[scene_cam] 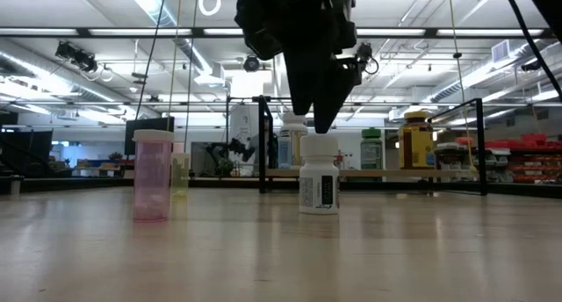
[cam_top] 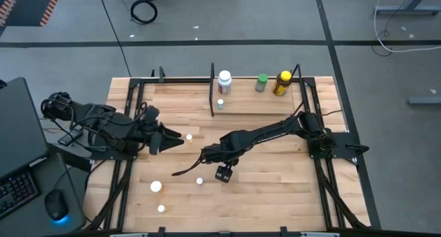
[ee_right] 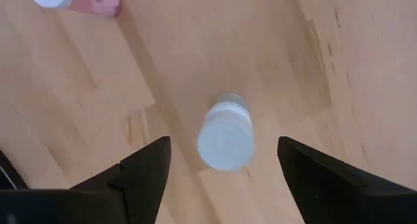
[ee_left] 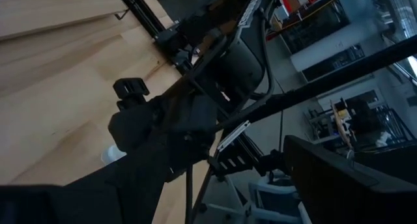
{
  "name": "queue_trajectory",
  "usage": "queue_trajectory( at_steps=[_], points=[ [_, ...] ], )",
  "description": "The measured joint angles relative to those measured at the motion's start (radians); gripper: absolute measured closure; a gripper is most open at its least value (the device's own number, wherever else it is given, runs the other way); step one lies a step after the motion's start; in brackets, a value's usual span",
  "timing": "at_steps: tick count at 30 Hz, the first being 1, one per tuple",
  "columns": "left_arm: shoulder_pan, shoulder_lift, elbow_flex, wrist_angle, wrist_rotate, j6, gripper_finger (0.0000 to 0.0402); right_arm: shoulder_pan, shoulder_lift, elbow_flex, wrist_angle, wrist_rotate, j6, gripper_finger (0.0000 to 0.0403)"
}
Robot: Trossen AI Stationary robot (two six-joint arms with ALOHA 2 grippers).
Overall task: Pick and place medicine bottles onto shelf by color
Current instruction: Put the small white bottle pill bottle on the shelf
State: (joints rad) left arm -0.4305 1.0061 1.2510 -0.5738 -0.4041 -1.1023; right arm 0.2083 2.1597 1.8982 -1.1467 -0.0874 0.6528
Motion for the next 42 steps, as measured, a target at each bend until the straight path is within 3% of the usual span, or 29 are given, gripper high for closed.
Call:
queue_trajectory(
  at_steps=[5,19,42],
  points=[
    [0.000,0.000,0.000,0.001,0.003,0.000,0.0095,0.009,0.000,-0.030,0.032,0.051,0.084,0.0112],
    [0.000,0.000,0.000,0.001,0.009,-0.001,0.0095,0.013,0.000,-0.105,0.074,0.048,0.204,0.0126],
    [0.000,0.000,0.000,0.001,0.009,-0.003,0.0095,0.013,0.000,-0.185,0.148,-0.009,0.262,0.0179]
  ],
)
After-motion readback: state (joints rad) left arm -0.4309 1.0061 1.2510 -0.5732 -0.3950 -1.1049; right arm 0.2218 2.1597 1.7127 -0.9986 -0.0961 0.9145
